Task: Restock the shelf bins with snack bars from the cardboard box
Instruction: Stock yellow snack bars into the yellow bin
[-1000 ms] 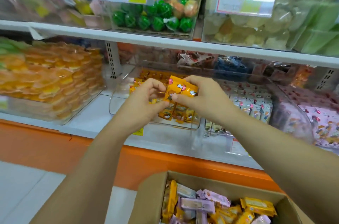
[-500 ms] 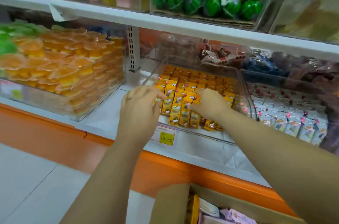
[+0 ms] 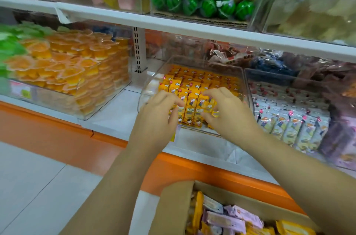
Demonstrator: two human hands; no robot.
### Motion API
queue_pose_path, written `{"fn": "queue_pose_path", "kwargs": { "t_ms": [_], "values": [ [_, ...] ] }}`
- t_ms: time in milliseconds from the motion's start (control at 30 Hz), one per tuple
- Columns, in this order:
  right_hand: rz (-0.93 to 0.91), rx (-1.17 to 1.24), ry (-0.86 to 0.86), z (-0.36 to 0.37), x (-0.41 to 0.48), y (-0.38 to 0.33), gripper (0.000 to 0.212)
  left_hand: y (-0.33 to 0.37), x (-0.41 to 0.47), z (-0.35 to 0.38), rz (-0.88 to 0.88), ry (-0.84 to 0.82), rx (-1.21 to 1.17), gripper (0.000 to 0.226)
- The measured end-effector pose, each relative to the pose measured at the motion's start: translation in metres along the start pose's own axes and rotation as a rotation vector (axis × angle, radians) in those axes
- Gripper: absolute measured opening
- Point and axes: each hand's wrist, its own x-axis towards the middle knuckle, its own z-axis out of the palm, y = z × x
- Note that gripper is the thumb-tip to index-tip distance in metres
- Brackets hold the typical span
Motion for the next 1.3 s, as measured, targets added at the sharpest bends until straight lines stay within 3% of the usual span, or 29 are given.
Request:
{"fn": "queue_pose_path", "kwargs": {
  "t_ms": [200, 400, 633, 800, 867, 1000, 1167, 1300],
  "values": [
    [-0.075, 0.2, 0.05, -0.02, -0.094, 0.017, 0.038, 0.042, -0.044, 0.023, -0.081, -0.208, -0.207, 0.02],
    [0.115, 0.308, -0.137, 0.001, -0.183, 0.088, 0.026, 0.067, -0.084, 0.082, -0.162, -0.498, -0.206, 0.014],
    [0.419, 0.305, -0.406, 0.052, -0.256, 0.189, 0.03, 0.045, -0.116, 0.148, -0.235, -0.911, 0.045, 0.026],
    [0.465, 0.165, -0.667, 0.092, -0.27, 0.213, 0.044, 0.036, -0.141, 0.171, -0.258, -1.086, 0.339, 0.052],
    [0.493, 0.144, -0.704, 0.106, -0.276, 0.217, 0.047, 0.03, -0.149, 0.177, -0.356, -1.159, 0.315, 0.056],
    [0.562, 0.131, -0.701, 0.126, -0.28, 0.21, 0.059, 0.027, -0.159, 0.186, -0.407, -1.101, 0.272, 0.061],
    [0.445, -0.11, -0.79, 0.133, -0.286, 0.191, 0.071, 0.034, -0.16, 0.19, -0.394, -0.925, 0.288, 0.058],
    [0.386, -0.165, -0.813, 0.131, -0.287, 0.195, 0.064, 0.032, -0.156, 0.185, -0.48, -0.922, 0.34, 0.061]
  ]
}}
